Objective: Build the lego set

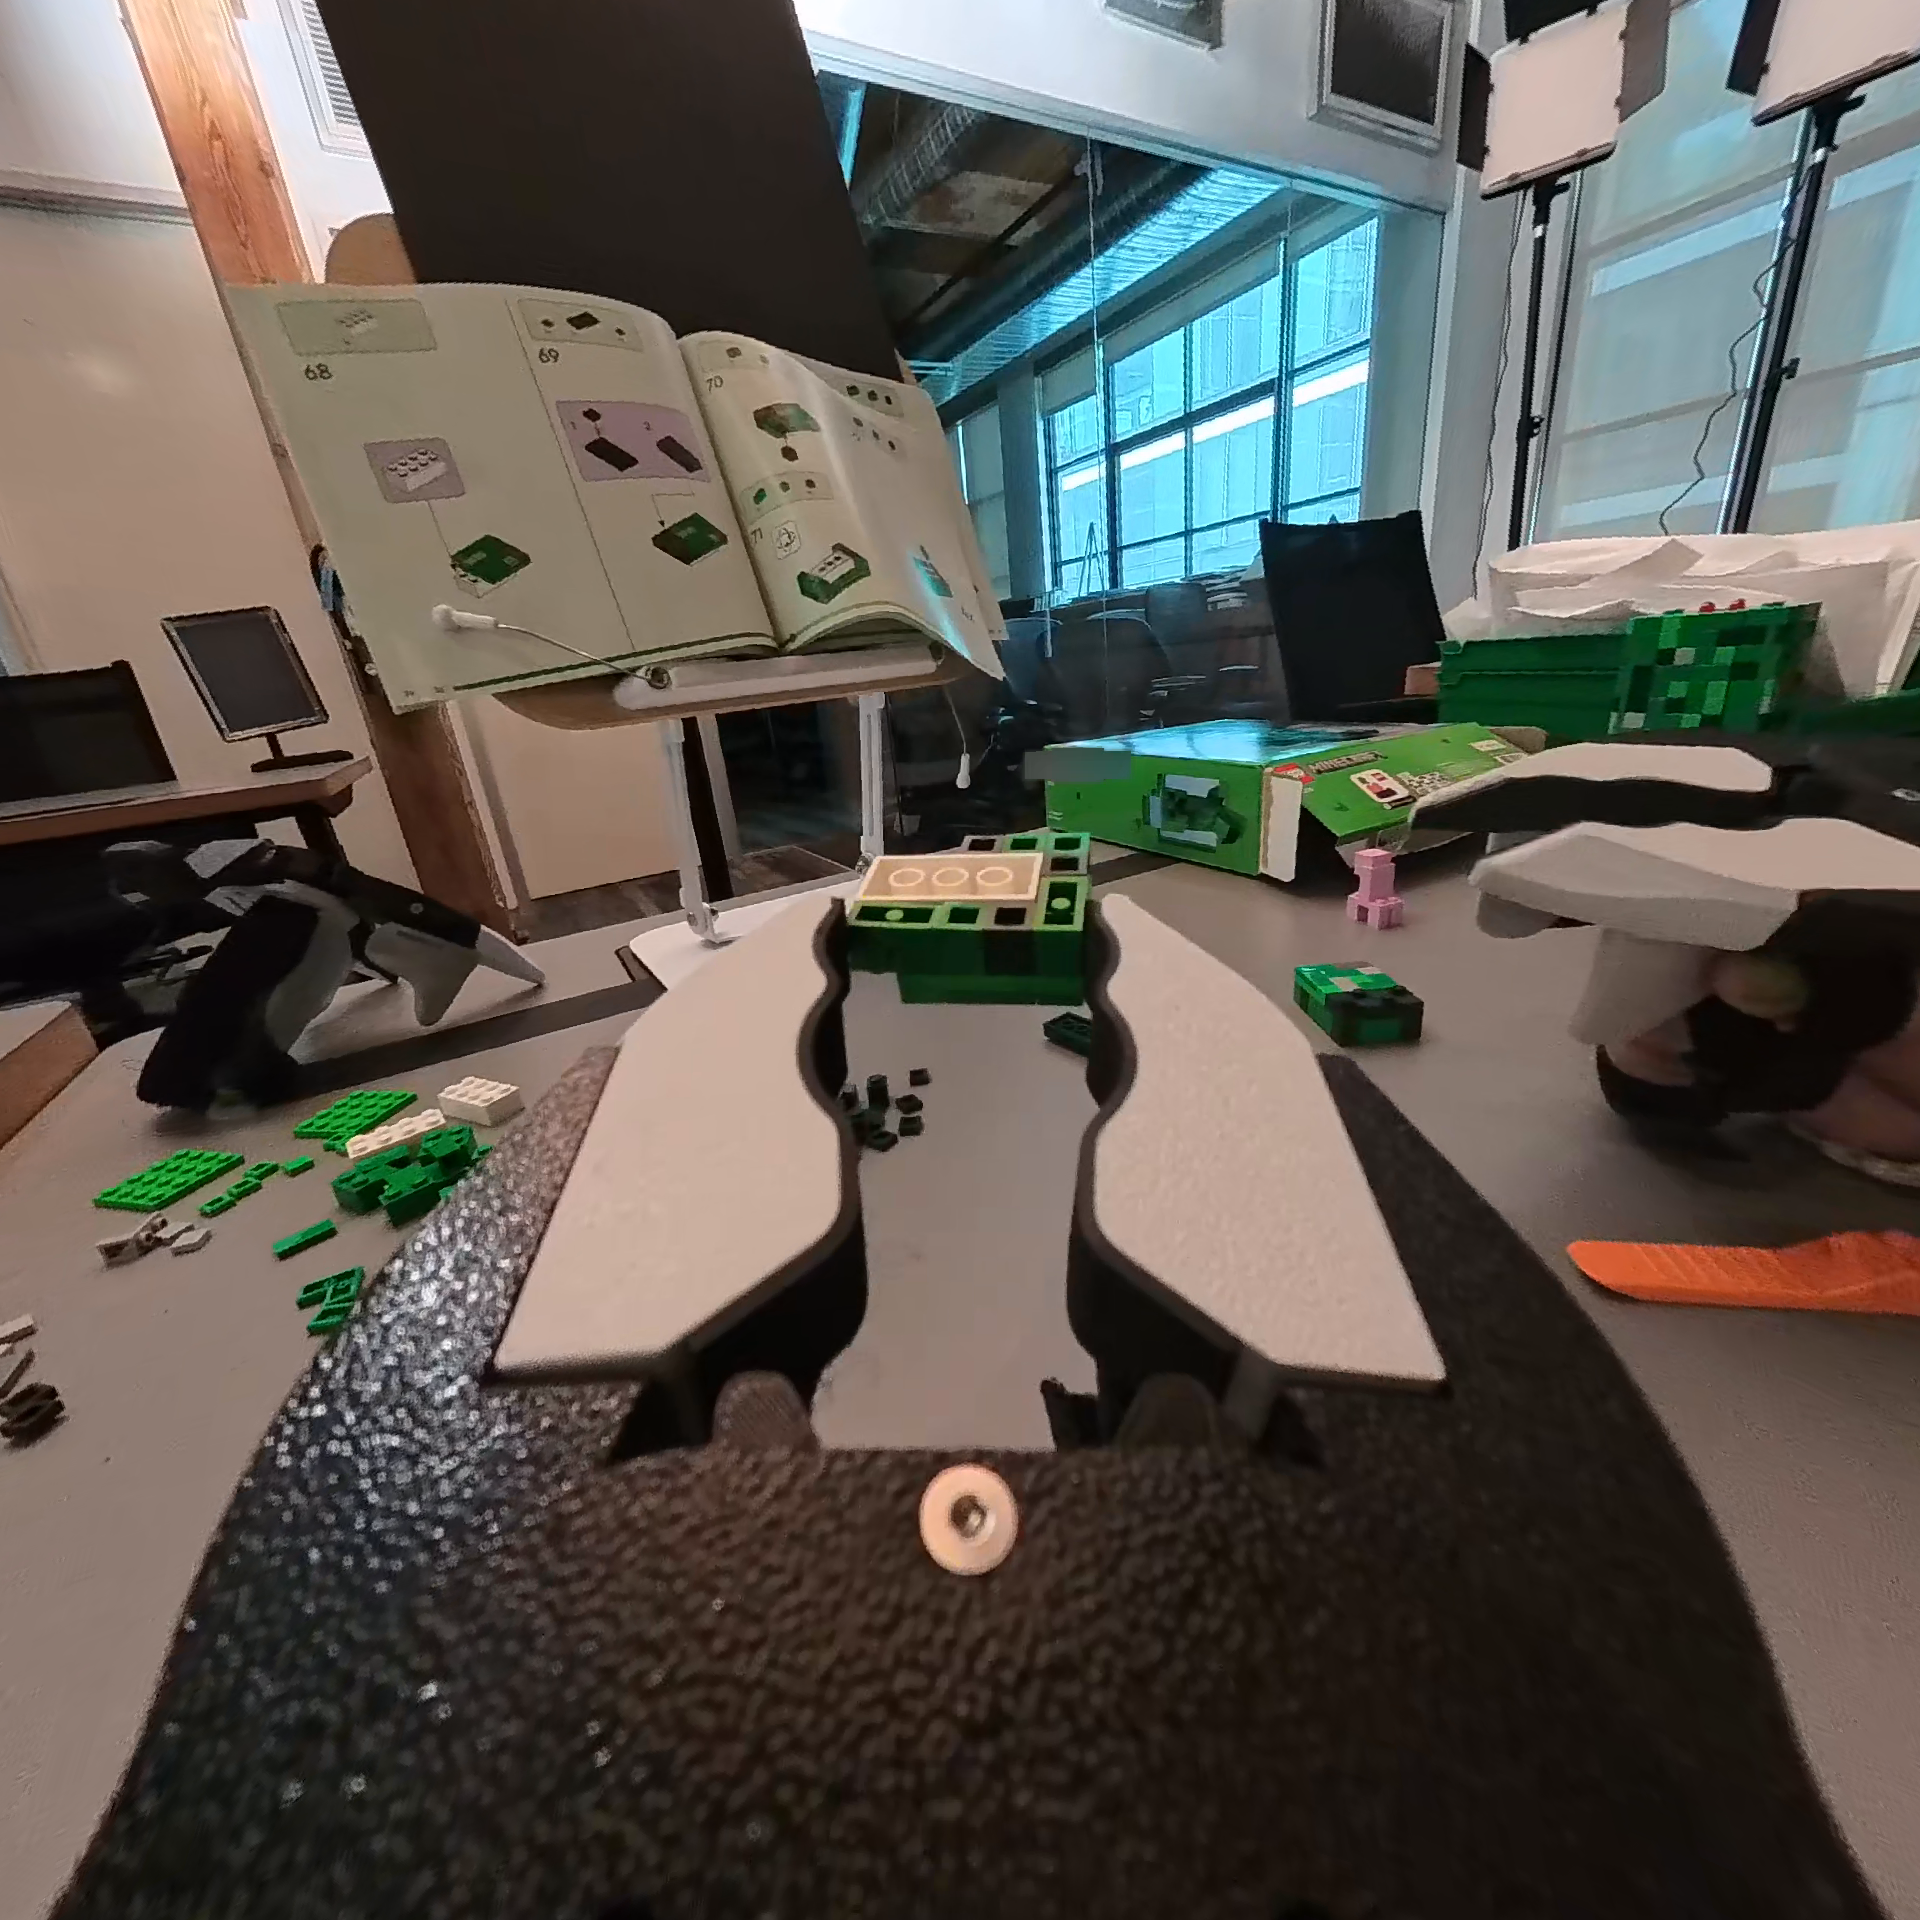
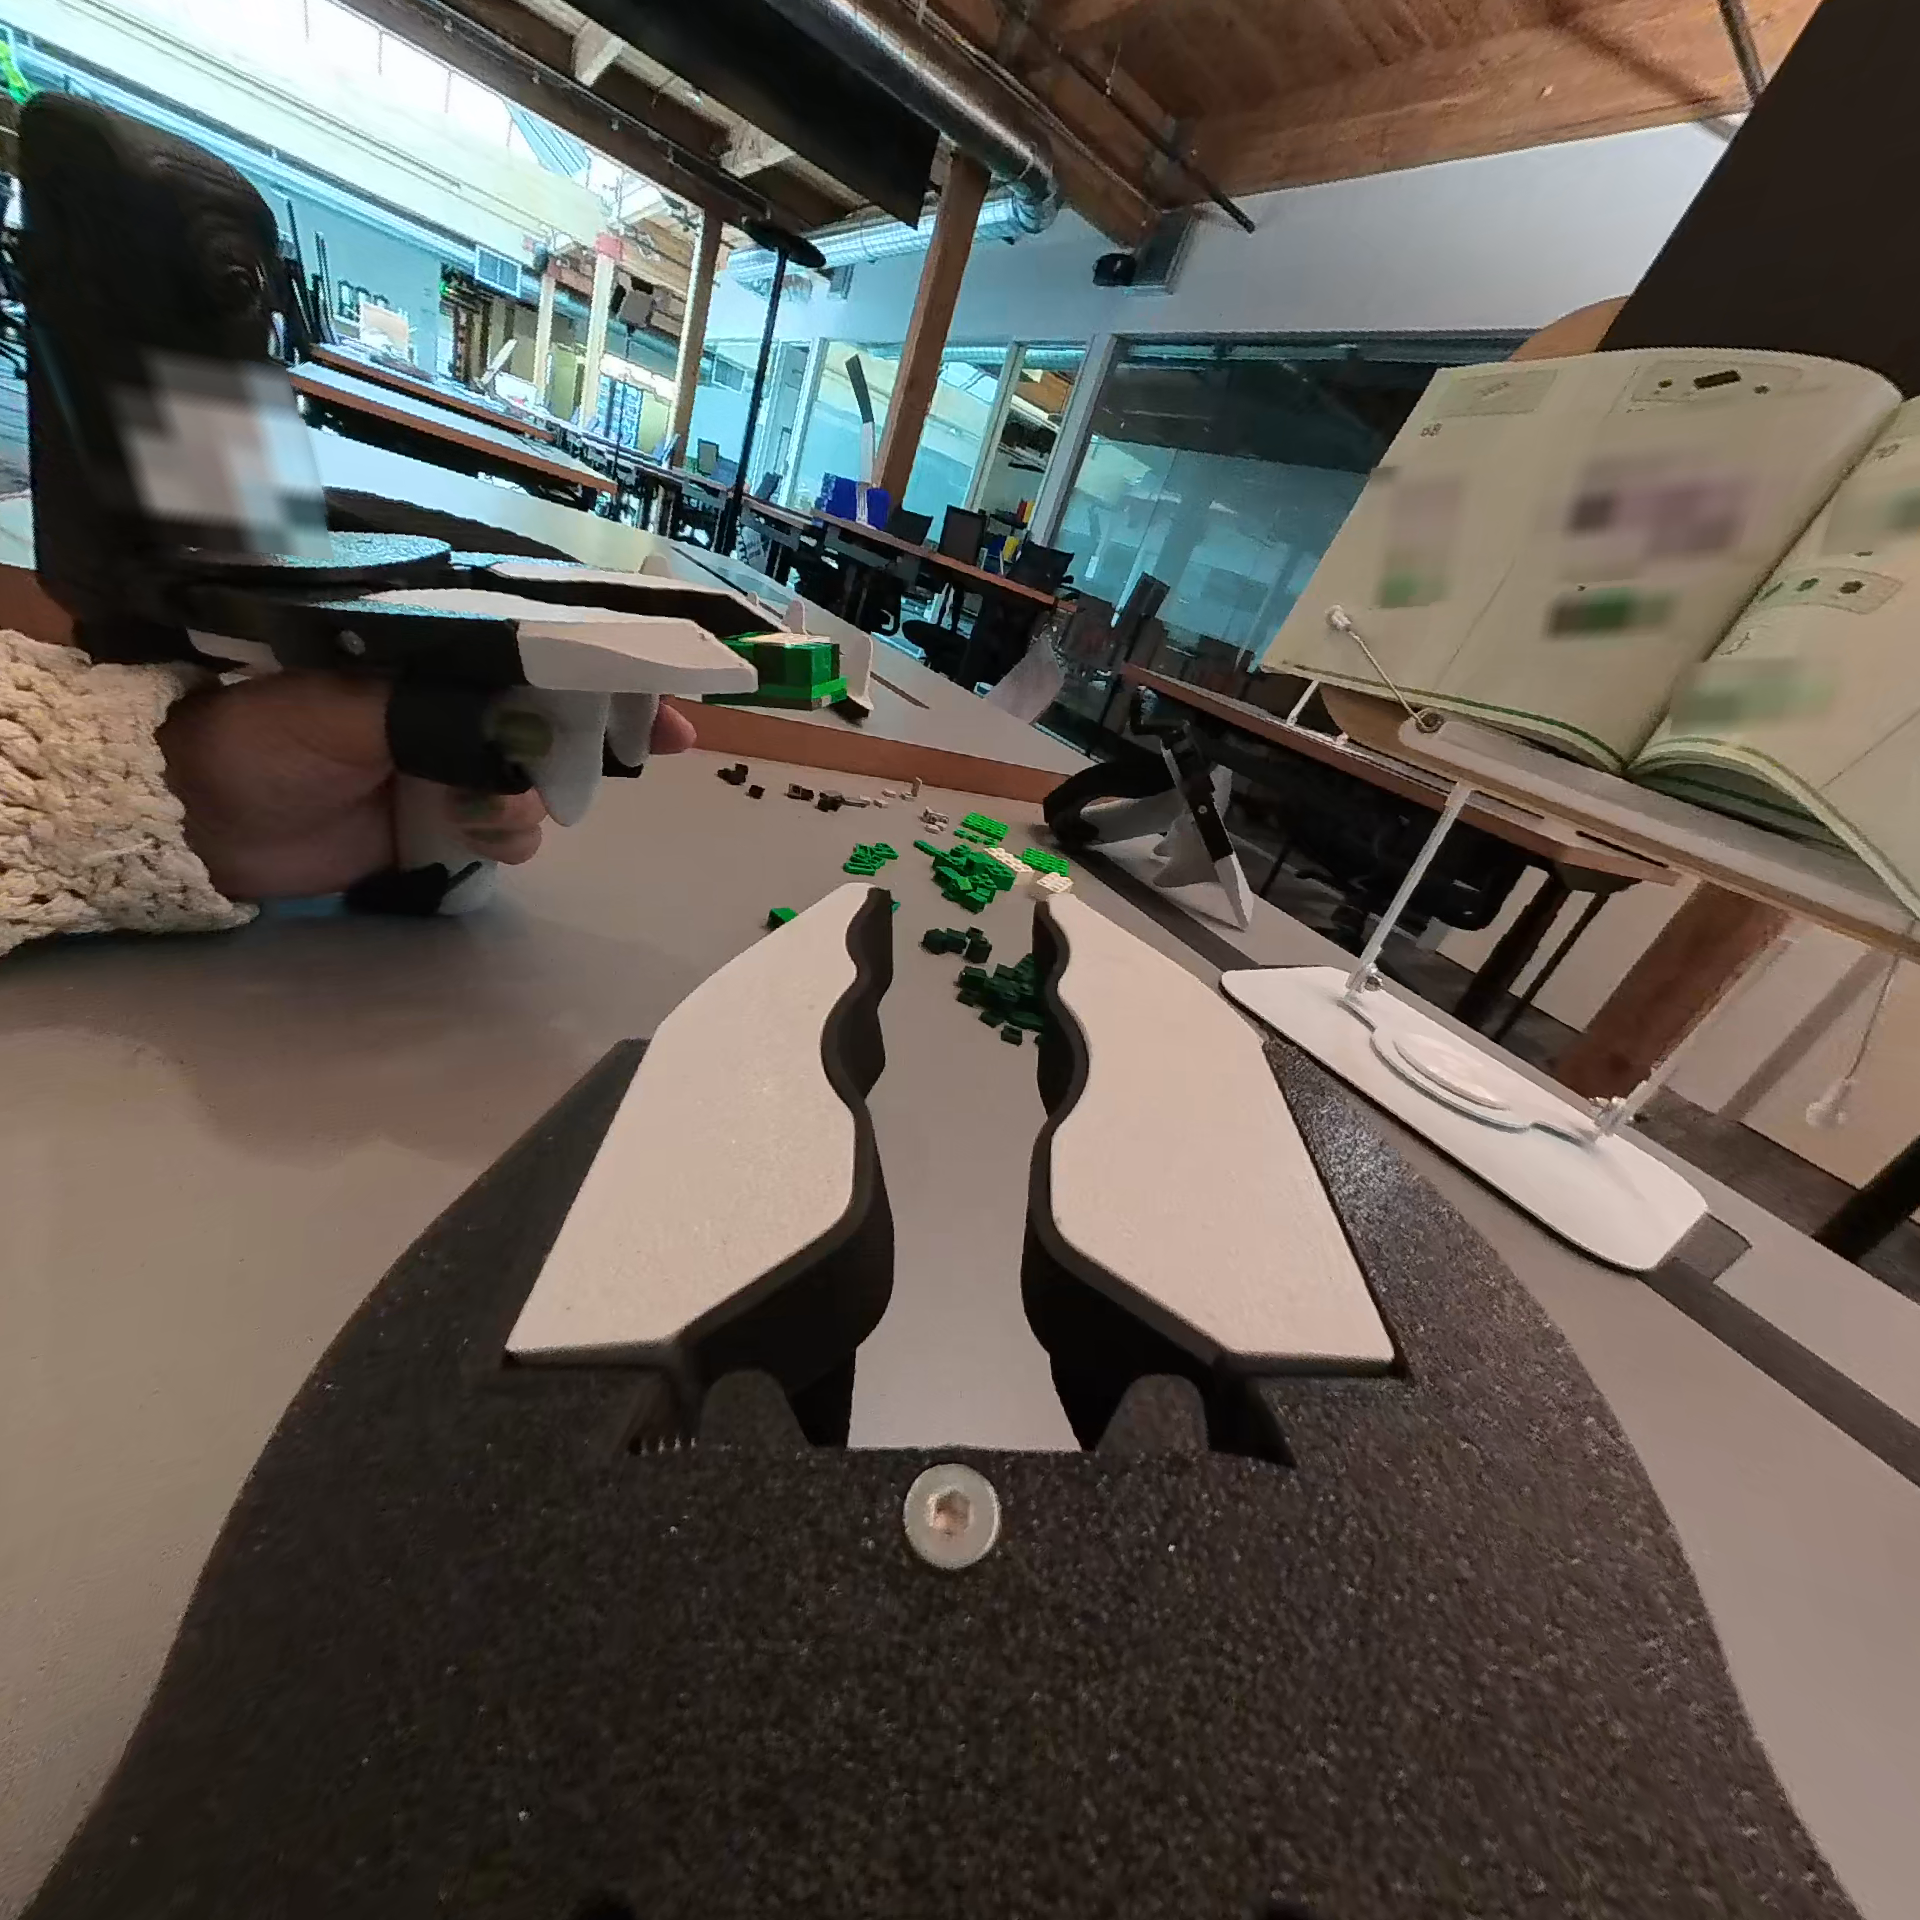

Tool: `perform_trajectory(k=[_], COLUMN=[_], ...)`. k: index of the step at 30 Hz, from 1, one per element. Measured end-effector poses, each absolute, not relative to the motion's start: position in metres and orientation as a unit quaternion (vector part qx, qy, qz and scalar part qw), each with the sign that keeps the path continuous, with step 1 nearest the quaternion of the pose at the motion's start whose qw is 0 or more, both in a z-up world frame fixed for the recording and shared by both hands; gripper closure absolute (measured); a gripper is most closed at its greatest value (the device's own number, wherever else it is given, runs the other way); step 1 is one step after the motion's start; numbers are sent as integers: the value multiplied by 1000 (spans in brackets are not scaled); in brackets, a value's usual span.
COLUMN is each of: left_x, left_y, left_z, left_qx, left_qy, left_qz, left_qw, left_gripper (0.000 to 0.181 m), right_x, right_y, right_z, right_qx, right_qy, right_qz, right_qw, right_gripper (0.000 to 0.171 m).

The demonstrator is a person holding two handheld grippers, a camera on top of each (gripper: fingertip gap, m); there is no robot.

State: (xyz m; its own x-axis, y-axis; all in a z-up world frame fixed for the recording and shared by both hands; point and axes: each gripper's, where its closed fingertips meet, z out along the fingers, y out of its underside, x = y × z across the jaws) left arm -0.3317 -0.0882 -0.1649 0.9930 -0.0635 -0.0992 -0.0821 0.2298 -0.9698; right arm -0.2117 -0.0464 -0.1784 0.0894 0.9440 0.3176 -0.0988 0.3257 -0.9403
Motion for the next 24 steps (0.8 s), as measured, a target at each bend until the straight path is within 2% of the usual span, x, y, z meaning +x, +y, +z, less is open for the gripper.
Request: perform_trajectory(k=[5, 16, 24], left_x=[-336, -403, -421], left_y=[-88, -102, -115], left_z=[-165, -176, -169], left_qx=[-622, -656, -634], left_qy=[52, -79, -124], left_qz=[29, 204, 237], left_qw=[781, 723, 726], left_gripper=[138, 138, 138], right_x=[-212, -221, -225], right_y=[-46, -57, -61], right_z=[-179, -191, -194], right_qx=[-404, -403, -393], right_qy=[-526, -571, -587], right_qz=[425, 410, 393], right_qw=[616, 586, 589], right_gripper=[148, 148, 150])
